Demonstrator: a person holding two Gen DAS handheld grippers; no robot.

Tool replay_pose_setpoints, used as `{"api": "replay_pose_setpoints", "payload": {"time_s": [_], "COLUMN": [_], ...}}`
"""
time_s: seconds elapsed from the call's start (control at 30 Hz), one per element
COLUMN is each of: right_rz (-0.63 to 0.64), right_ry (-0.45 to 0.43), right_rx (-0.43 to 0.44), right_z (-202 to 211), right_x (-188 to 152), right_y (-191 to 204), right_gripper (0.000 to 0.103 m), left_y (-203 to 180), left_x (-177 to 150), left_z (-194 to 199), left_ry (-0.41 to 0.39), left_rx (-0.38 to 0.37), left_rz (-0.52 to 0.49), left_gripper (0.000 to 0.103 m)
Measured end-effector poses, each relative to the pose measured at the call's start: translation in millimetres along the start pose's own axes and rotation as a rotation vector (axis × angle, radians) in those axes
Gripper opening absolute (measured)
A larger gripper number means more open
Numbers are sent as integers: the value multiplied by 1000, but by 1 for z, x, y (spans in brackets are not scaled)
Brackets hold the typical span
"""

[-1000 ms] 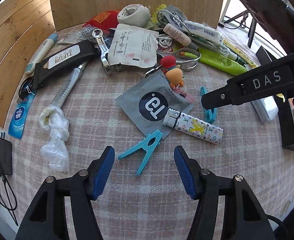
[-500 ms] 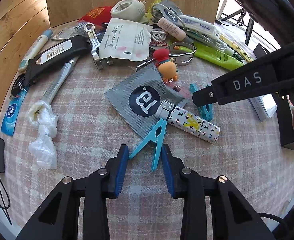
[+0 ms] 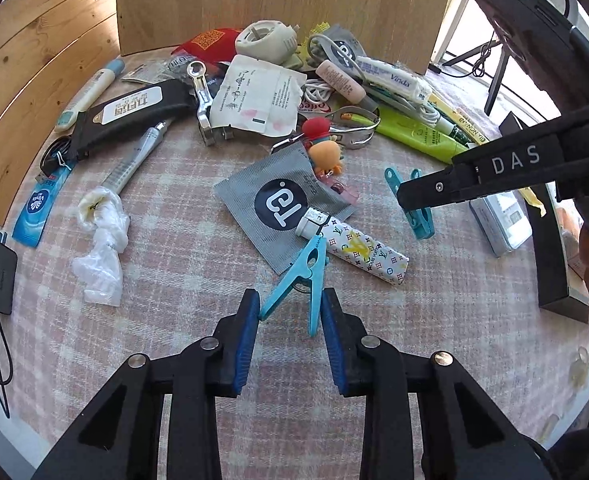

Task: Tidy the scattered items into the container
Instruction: 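Carry both blue clothespins into the tray and open both tools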

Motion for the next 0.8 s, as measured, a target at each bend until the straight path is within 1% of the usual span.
{"api": "replay_pose_setpoints", "payload": {"time_s": [0.1, 0.23, 0.27, 0.33, 0.4, 0.57, 0.67, 0.8], "right_rz": [-5, -18, -28, -54, -88, -190, -266, -378], "right_ry": [-40, -100, -114, -141, -170, -232, -260, -273], "right_rx": [24, 7, 1, -15, -36, -116, -173, -228], "right_z": [25, 65, 75, 93, 109, 150, 179, 208], "right_x": [-4, -11, -5, -12, -18, -55, -84, -127], "right_y": [-7, -34, -41, -59, -78, -158, -210, -271], "right_gripper": [22, 22, 22, 22, 22, 22, 22, 22], "left_y": [-9, -41, -54, -82, -112, -196, -247, -313], "left_x": [7, 20, 22, 38, 47, 58, 60, 56], "left_z": [13, 32, 37, 40, 43, 49, 45, 36], "left_ry": [-19, -53, -61, -75, -83, -90, -80, -61], "left_rx": [-15, -51, -59, -88, -123, -210, -254, -300], "left_rz": [2, -44, -63, -96, -125, -208, -255, -322], "left_gripper": [29, 30, 30, 30, 30, 30, 30, 30]}}
Point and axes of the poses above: each gripper's, at about its wrist camera, not at the fingertips, and z roughly against the way its jaws point, y to its left, x to its top, the point moved 9 cm from there along -z, roughly the way its jaws point, and after that the axes turned 12 degrees about z, right-handed, at the moved point
